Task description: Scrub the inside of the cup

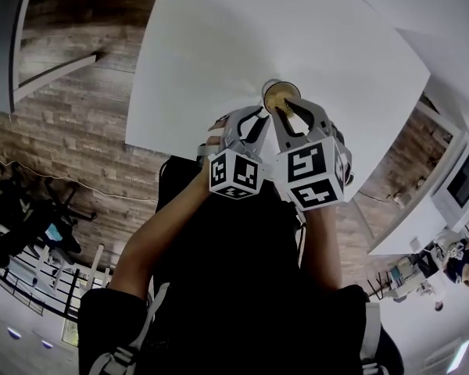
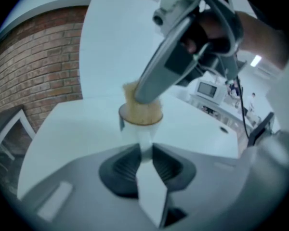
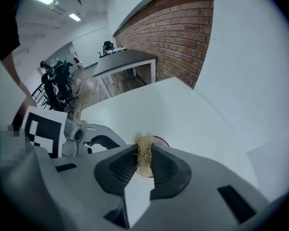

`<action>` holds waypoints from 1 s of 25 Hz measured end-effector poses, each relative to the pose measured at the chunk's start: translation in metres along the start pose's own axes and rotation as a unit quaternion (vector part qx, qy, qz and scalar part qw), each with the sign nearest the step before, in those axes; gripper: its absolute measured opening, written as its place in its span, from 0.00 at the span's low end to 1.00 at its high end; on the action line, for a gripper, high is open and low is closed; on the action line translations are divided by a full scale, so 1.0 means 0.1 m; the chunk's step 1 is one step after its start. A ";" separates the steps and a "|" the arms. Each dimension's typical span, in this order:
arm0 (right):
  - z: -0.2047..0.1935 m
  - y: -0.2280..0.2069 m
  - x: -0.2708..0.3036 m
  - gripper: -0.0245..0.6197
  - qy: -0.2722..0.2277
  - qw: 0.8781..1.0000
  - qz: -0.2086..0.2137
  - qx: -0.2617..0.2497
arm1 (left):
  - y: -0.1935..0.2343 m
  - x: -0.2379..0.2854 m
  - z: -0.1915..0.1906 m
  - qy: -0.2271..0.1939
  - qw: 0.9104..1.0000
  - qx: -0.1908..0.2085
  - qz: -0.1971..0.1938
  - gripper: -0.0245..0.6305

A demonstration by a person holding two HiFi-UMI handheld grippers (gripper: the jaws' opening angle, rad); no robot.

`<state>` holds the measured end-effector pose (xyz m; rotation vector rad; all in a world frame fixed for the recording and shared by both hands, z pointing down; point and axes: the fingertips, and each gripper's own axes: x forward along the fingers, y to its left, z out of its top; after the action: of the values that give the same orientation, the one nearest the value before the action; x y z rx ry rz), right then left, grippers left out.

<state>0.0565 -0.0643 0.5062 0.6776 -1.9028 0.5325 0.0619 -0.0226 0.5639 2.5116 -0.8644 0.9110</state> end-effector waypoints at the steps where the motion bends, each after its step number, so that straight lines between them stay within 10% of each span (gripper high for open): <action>1: 0.01 0.00 -0.05 0.13 -0.002 1.000 -0.001 -0.002 | 0.00 0.00 0.00 0.000 1.000 0.001 0.001 0.15; 15: -0.14 -0.09 0.52 0.13 0.058 0.998 -0.017 -0.013 | 0.06 -0.01 -0.02 -0.001 1.000 0.009 0.014 0.15; 25: 0.09 -0.15 0.04 0.13 -0.140 0.987 -0.021 0.071 | 0.05 0.02 -0.02 0.001 1.000 0.007 0.004 0.15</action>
<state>0.0594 -0.0822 0.5078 0.9239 -2.1202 0.5736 0.0586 -0.0262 0.5670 2.5205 -0.8710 0.9257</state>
